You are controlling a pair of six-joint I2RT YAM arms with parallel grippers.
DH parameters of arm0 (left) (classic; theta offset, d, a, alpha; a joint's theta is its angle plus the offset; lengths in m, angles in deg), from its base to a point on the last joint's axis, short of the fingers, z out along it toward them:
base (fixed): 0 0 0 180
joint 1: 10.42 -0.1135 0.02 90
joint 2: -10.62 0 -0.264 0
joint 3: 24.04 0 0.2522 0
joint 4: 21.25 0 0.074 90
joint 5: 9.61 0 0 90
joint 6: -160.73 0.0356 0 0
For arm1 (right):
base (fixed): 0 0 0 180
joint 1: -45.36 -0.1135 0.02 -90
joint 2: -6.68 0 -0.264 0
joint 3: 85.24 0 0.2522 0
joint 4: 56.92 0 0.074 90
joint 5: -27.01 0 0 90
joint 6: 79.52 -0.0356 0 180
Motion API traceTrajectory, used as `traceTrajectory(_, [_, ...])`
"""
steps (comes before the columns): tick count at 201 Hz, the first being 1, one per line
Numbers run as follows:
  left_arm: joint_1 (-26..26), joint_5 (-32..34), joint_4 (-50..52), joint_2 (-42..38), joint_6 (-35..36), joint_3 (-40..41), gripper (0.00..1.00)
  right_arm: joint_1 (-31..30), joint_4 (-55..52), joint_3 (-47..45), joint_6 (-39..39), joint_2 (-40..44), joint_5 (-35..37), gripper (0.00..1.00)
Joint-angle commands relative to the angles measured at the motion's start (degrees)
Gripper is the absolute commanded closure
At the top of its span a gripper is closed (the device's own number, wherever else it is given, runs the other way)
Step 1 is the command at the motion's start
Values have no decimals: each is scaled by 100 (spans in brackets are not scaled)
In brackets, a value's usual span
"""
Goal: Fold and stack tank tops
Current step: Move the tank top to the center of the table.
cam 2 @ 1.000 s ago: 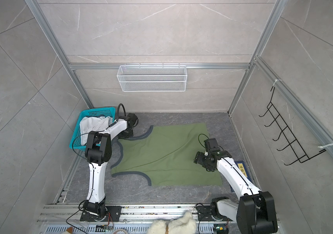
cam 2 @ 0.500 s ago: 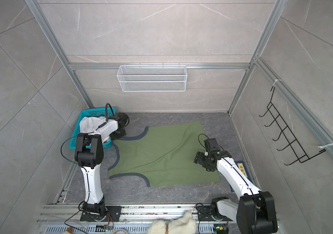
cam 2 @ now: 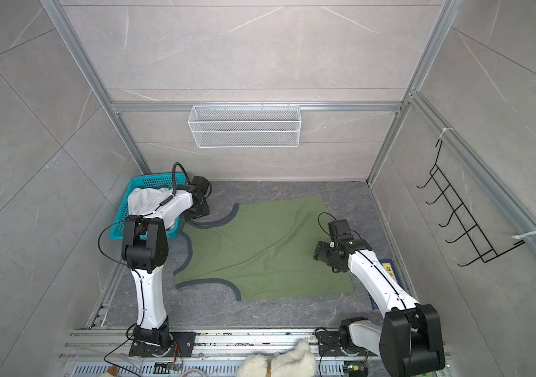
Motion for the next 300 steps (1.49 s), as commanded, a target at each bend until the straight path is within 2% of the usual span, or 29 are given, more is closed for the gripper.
traceTrajectory(1, [462,-300,-334,-381,220,-208,35,37,488,362,92,-405,304,19])
traceTrajectory(35, [827,-868,-1056,-6,339,-319,29,355,1157,866,-102,-1315,76,18])
traceTrajectory(61, [914,-1347,-1337,583,524,-793,25,623,1531,1416,-219,-2097,-236,18])
traceTrajectory(93, [940,-1257,-1124,1437,981,-1705,24,735,1660,2202,-274,-2975,-370,18])
traceTrajectory(127, [918,-1171,-926,1971,1323,-2408,24,779,1609,3036,-315,-3784,-401,18])
traceTrajectory(170, [893,-1317,-886,2342,1436,-2852,35,890,1383,4156,-323,-4763,-388,19])
traceTrajectory(235, [787,-1459,-756,2635,1445,-3206,65,974,335,6409,-342,-6363,-496,20])
traceTrajectory(255, [773,-1453,-654,2609,1459,-3200,66,939,142,6746,-206,-6567,-840,22])
traceTrajectory(277, [773,-1504,-883,2402,1478,-2889,59,829,371,6491,7,-6348,-995,21])
traceTrajectory(300, [748,-1549,-852,2460,1462,-2983,59,819,615,6078,-47,-6119,-1216,21])
